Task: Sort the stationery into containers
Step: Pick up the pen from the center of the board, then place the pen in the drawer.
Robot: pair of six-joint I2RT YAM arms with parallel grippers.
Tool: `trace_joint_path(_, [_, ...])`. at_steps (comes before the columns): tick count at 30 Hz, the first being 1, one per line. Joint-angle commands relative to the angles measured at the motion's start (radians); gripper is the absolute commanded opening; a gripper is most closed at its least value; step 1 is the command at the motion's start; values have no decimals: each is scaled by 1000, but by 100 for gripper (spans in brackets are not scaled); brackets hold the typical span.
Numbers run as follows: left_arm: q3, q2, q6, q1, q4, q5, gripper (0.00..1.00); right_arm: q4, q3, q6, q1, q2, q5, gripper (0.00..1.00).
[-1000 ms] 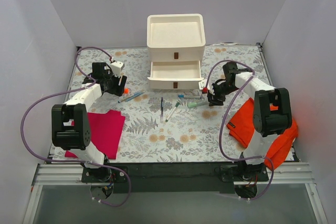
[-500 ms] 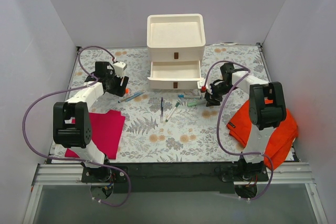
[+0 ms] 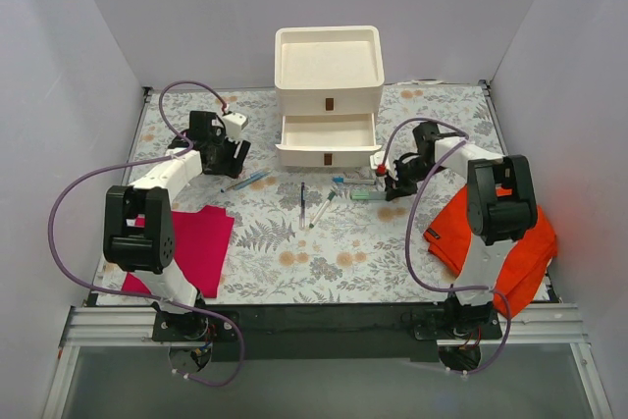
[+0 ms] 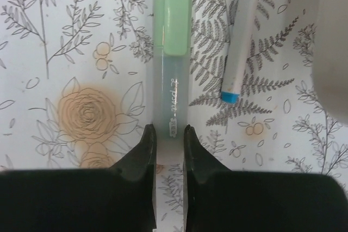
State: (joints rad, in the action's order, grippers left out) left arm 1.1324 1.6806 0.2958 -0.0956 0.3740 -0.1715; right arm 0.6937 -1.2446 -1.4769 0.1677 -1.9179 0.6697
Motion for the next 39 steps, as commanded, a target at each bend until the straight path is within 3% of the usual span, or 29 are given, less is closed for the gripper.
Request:
trace_joint_path(1, [21, -13, 5, -6, -29, -2, 65, 12, 79, 23, -13, 187, -2, 9])
trace_joint_path(7, [-23, -32, 6, -6, -122, -17, 65, 15, 162, 79, -13, 497, 51, 9])
trace_joint_path(12, [-49, -36, 31, -6, -165, -49, 65, -31, 93, 185, 7, 600, 74, 10])
trace_joint_path(19, [-56, -55, 60, -6, -191, -62, 65, -146, -119, 368, 98, 430, -24, 11])
trace_joint_path(29, [-124, -150, 19, -6, -191, -63, 66, -189, -360, 395, 170, 198, -142, 13])
trace_joint_path(39, [-167, -206, 8, -6, -193, -74, 66, -212, -421, 425, 219, 99, -206, 38])
